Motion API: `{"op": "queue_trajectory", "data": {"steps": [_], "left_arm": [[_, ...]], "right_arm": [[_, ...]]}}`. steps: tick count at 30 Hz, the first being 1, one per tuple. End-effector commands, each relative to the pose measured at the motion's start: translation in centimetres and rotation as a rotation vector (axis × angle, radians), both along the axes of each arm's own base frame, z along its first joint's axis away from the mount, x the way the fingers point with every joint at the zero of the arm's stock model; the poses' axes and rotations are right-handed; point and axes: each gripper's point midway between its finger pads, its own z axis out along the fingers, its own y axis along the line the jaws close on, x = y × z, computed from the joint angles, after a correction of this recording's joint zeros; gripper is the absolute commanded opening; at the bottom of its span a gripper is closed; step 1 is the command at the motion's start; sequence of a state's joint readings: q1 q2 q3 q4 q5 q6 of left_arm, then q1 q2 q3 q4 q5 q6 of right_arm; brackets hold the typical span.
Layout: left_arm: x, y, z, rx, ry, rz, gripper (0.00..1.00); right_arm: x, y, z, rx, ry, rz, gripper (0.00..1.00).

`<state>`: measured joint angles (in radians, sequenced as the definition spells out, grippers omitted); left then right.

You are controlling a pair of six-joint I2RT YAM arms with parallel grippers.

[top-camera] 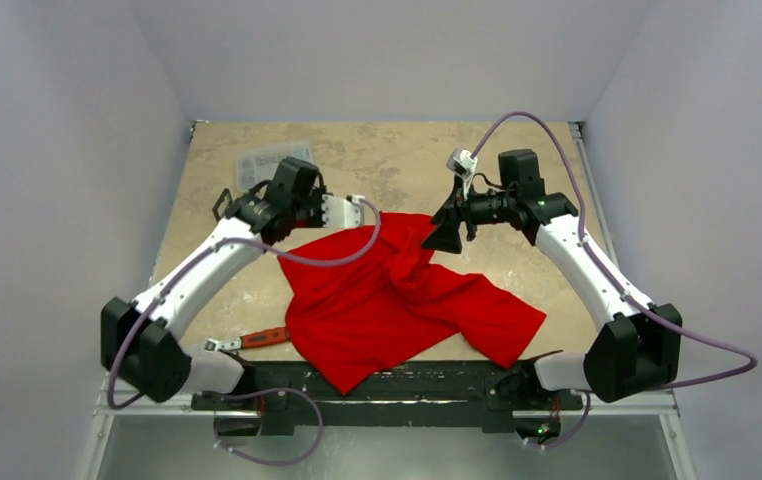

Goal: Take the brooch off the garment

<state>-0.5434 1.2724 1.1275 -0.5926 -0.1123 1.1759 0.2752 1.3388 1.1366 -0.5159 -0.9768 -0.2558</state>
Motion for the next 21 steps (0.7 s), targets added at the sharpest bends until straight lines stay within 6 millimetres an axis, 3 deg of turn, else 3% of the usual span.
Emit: {"op": "queue_trajectory", "data": {"steps": [1, 5, 10, 16, 21], "left_arm": [[0.7, 6.6, -2.1, -0.022, 0.207, 0.488, 0.0], [2.4, 10.5, -4.5, -0.058, 0.267, 0.78, 0.0], [4.4, 16.1, -7.5, -0.033, 0.164, 1.012, 0.0], [6.1, 19.1, -9.3, 0.022, 0.061, 1.057, 0.0], [6.9, 19.8, -10.3, 0.03, 0.032, 1.08, 0.0]], "right_arm": [[0.5, 0.0, 1.4, -0.005, -0.076, -0.003, 0.82], [0.4, -0.2, 1.2, -0.011, -0.079, -0.008, 0.82], [0.4, -0.4, 1.3, -0.017, -0.09, -0.02, 0.82], [0.4, -0.4, 1.0, -0.016, -0.09, -0.032, 0.82], [0.0, -0.5, 0.7, -0.019, -0.087, -0.031, 0.82]]}}
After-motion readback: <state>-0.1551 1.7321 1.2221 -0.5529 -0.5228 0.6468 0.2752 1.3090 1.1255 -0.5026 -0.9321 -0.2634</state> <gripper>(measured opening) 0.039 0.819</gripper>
